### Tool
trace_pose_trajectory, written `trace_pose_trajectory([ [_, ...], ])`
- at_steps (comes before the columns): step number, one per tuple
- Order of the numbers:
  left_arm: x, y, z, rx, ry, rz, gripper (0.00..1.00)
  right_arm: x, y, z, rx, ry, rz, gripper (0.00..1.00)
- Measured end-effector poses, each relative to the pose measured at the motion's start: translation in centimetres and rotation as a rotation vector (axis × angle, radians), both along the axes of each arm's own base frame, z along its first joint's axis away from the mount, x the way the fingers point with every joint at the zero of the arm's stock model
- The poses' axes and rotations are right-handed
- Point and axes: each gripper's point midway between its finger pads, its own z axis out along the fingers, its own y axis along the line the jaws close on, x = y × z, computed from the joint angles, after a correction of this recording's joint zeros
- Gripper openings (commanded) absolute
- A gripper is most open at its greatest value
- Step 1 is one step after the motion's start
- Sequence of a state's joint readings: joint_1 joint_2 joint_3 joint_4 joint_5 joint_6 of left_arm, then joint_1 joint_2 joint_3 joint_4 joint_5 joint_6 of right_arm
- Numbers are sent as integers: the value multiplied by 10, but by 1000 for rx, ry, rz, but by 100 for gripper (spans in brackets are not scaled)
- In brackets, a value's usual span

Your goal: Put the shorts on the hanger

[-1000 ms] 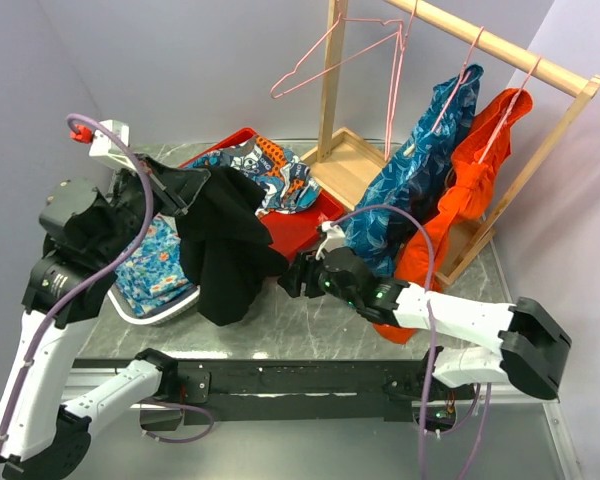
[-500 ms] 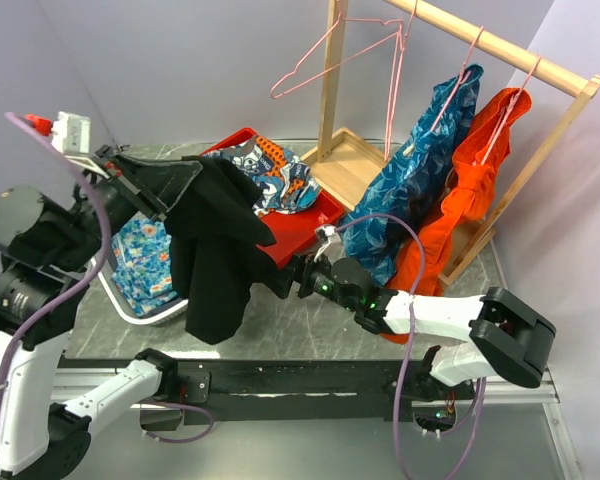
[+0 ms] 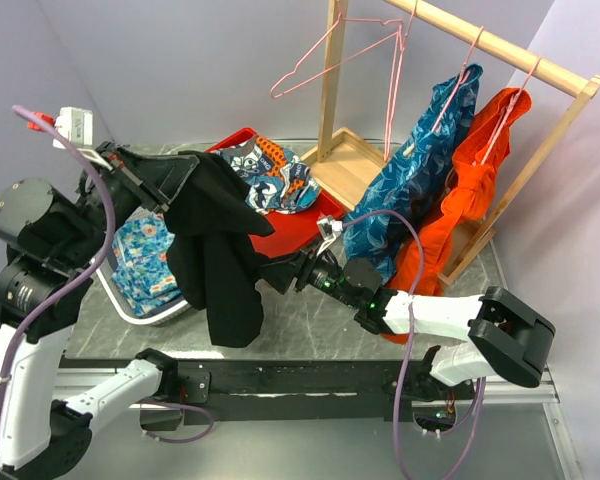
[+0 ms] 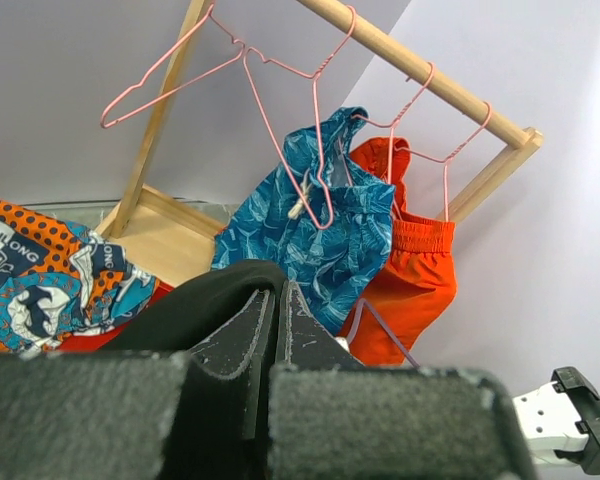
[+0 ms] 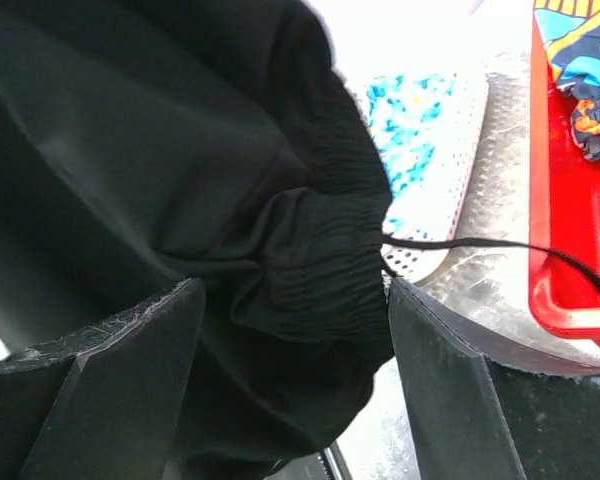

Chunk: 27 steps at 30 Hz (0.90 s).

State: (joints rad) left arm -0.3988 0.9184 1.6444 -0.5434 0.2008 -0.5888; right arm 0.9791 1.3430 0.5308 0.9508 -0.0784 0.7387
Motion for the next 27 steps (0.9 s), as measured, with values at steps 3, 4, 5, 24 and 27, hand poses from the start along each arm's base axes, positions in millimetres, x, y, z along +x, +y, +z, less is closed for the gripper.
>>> trace_pose_trajectory([
  [3, 4, -2, 1, 2, 9, -4, 1, -1, 1, -1, -2, -1, 9, 74],
  [4, 5, -3, 2, 1, 8, -4, 1, -2, 1, -1, -2, -1, 11, 67],
  [5, 6, -3, 2, 1, 9, -4, 1, -2, 1, -1, -4, -1, 13, 61],
  [24, 39, 9, -57, 37, 133, 137, 5, -3, -44, 67, -48, -69, -119, 0],
  [27, 48, 9, -99, 59, 219, 161, 9, -2, -62, 96, -62, -98, -178, 0],
])
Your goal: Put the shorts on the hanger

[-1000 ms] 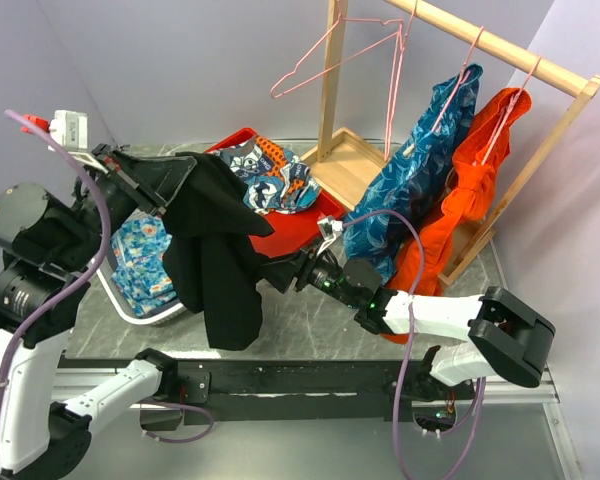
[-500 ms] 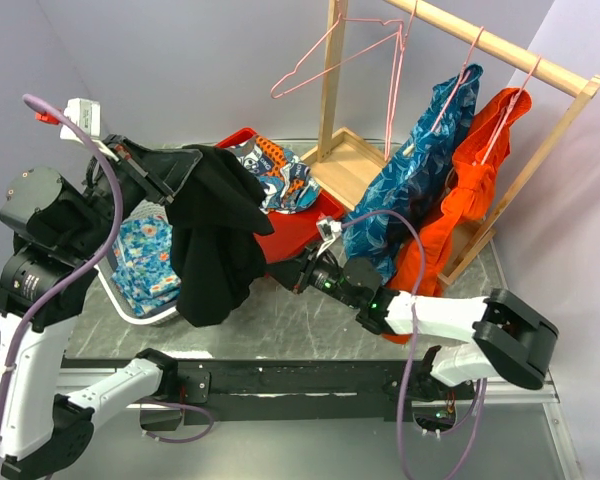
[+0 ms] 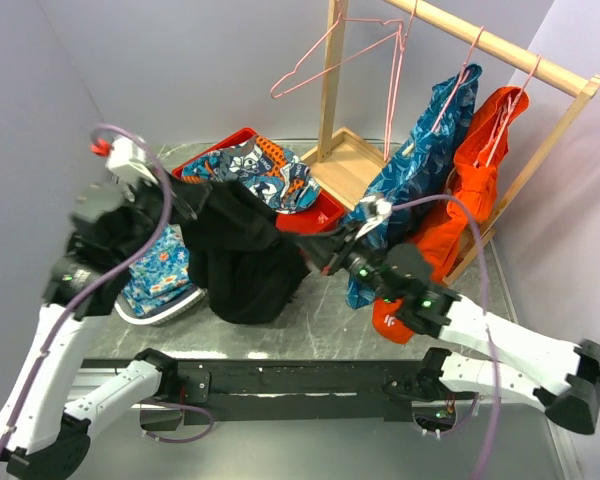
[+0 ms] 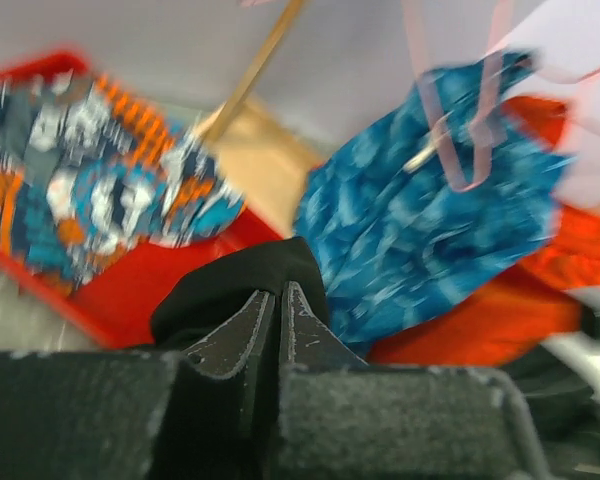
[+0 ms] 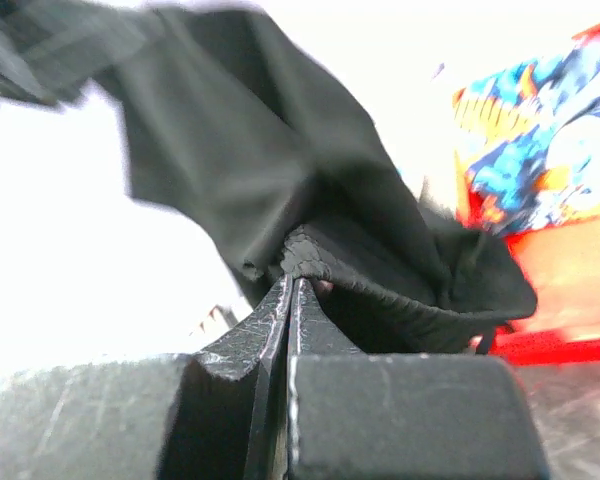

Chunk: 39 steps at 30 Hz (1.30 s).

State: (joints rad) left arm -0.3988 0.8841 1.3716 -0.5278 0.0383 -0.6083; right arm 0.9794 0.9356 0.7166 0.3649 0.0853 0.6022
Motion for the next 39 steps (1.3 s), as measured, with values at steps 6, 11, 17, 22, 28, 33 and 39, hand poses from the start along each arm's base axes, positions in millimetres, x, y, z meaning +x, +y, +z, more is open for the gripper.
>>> trace_pose_trajectory([
  [6, 12, 5, -117, 62, 261, 69, 90, -3, -18, 37, -37, -28, -47, 0],
  [11, 12, 21, -143, 112, 339, 161, 99, -20, 24, -7, -173, 30, 58, 0],
  [17, 15, 21, -114, 129, 282, 151, 75, -96, 73, -142, -494, 136, 299, 0],
  [22, 18, -13, -154, 179, 356, 34, 63, -127, 60, -199, -635, 182, 370, 0],
  [28, -24, -72, -253, 342, 581, -157, 63, -121, 62, -193, -630, 149, 348, 21],
  [33, -39, -75, -267, 361, 609, -173, 66, -115, 53, -186, -637, 123, 310, 60],
  [39, -57, -92, -266, 357, 611, -232, 60, -101, 26, -154, -578, 88, 200, 62],
])
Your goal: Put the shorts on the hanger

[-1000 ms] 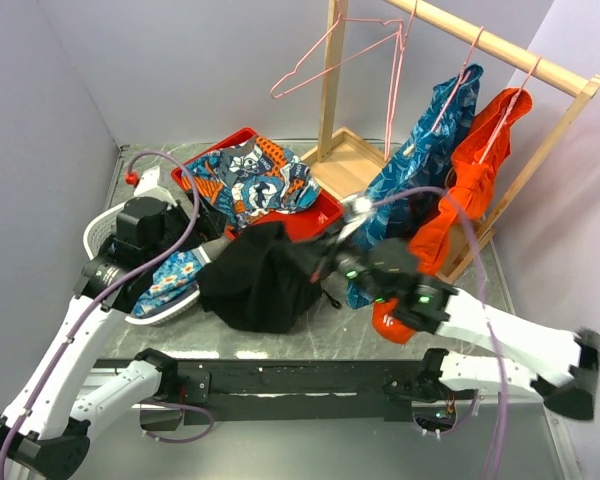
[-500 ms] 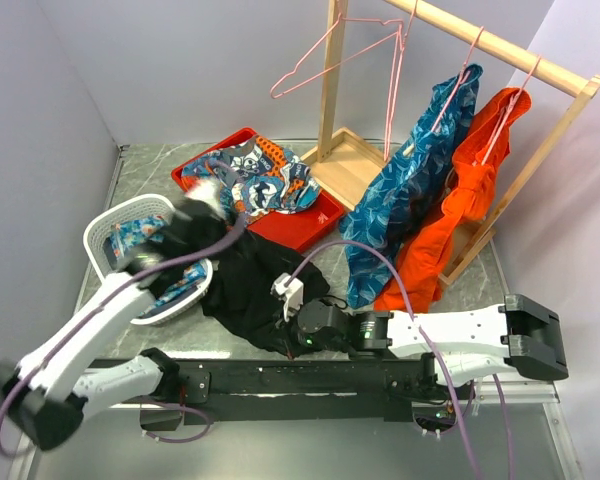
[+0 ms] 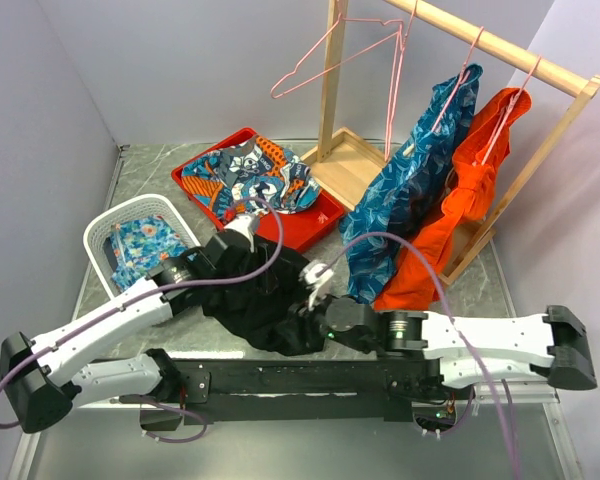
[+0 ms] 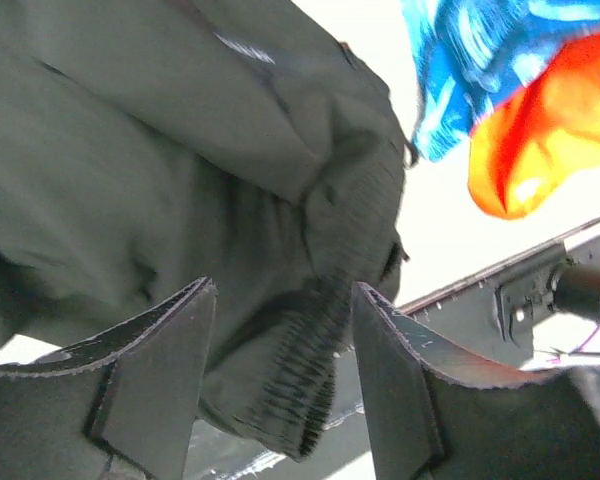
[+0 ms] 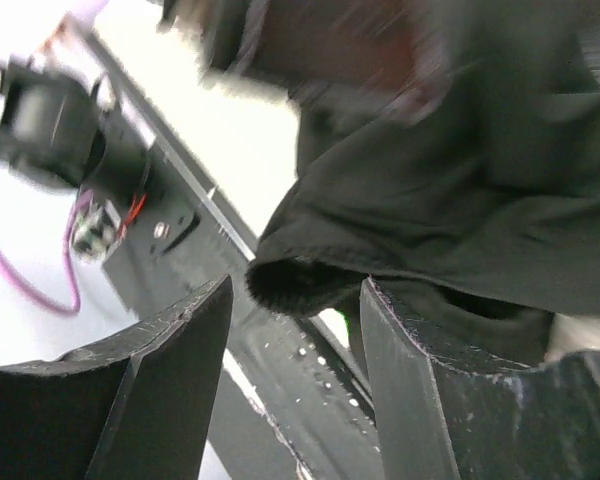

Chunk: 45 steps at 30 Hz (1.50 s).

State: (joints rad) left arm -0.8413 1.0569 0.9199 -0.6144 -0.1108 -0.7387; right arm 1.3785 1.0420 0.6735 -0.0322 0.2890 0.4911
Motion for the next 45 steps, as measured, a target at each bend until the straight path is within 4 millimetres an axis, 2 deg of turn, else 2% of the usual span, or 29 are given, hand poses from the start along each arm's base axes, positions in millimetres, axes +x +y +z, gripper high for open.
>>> trace_pose_trajectory([
  [2, -11, -7, -1, -6, 9, -21, 61, 9, -11, 8, 13, -12, -67, 62],
  [4, -24, -12, -4, -9, 22, -43, 61, 20, -26, 7, -5, -16, -151, 62],
  [9, -66, -11, -15, 8, 68, -74, 59, 53, -61, -5, -49, 5, -329, 61],
  [13, -88, -12, -19, 26, 89, -82, 57, 77, -88, -16, -66, 31, -439, 61],
  [15, -94, -13, -20, 27, 98, -85, 55, 86, -96, -19, -72, 38, -475, 61],
  [18, -103, -12, -26, 49, 114, -75, 51, 93, -101, -25, -95, 47, -505, 61],
  [24, -102, -6, -38, 90, 128, -11, 47, 92, -99, -33, -118, 63, -496, 61],
  [31, -102, -2, -70, 157, 149, 39, 41, 92, -94, -37, -122, 72, -483, 61],
  [34, -101, -1, -83, 171, 153, 62, 22, 92, -91, -47, -151, 84, -475, 62],
  [36, -97, 1, -88, 178, 143, 96, 4, 92, -90, -53, -171, 89, -470, 62],
  [37, -93, 5, -88, 188, 128, 126, 1, 92, -90, -55, -179, 91, -469, 63],
  [40, -77, 24, -76, 237, 62, 238, 1, 93, -89, -59, -193, 89, -465, 64],
  [42, -64, 31, -48, 238, -9, 300, 1, 94, -88, -59, -196, 83, -461, 64],
  [45, -39, 34, 14, 174, -129, 383, 1, 96, -85, -53, -184, 68, -453, 64],
])
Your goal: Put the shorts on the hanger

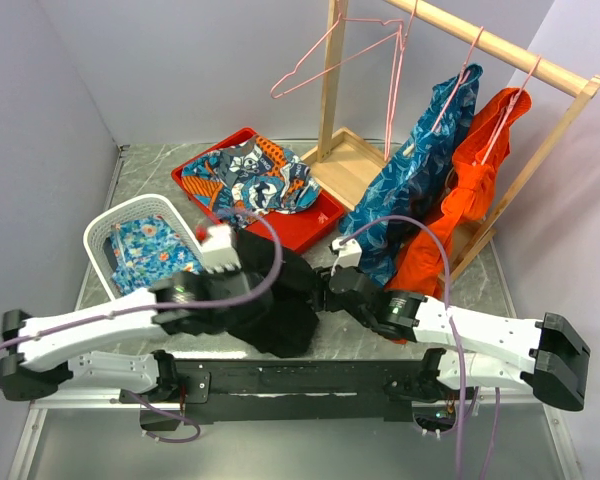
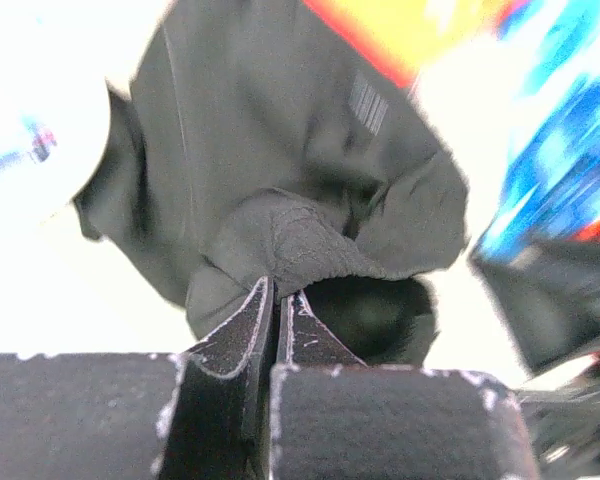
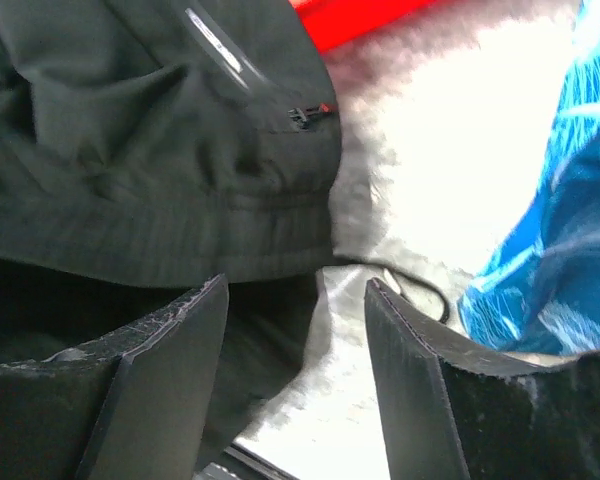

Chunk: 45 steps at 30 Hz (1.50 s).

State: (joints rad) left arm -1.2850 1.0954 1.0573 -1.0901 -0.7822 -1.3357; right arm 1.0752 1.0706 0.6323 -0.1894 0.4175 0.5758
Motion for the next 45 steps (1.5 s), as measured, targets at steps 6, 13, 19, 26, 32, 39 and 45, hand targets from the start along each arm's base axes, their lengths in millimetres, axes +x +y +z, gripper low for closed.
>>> trace_pose_trajectory([
  [6, 27, 31, 85, -31, -189, 70, 1, 4, 16, 18, 49, -41, 46, 72],
  [13, 26, 57, 112, 31, -264, -2, 1, 6, 35, 25, 65, -54, 106, 80],
  [19, 25, 62, 127, 31, -296, -35, 1, 17, 64, 45, 90, -85, 140, 79],
  [26, 25, 64, 129, 42, -303, -48, 1, 10, 94, 62, 86, -129, 198, 82],
  [32, 23, 68, 133, 26, -311, -52, 1, -11, 103, 70, 76, -173, 254, 86],
  [39, 21, 68, 134, 13, -308, -61, 1, -7, 114, 62, 14, -189, 262, 86],
  [45, 19, 66, 137, -21, -307, -70, 1, 12, 115, 51, -45, -190, 218, 61],
])
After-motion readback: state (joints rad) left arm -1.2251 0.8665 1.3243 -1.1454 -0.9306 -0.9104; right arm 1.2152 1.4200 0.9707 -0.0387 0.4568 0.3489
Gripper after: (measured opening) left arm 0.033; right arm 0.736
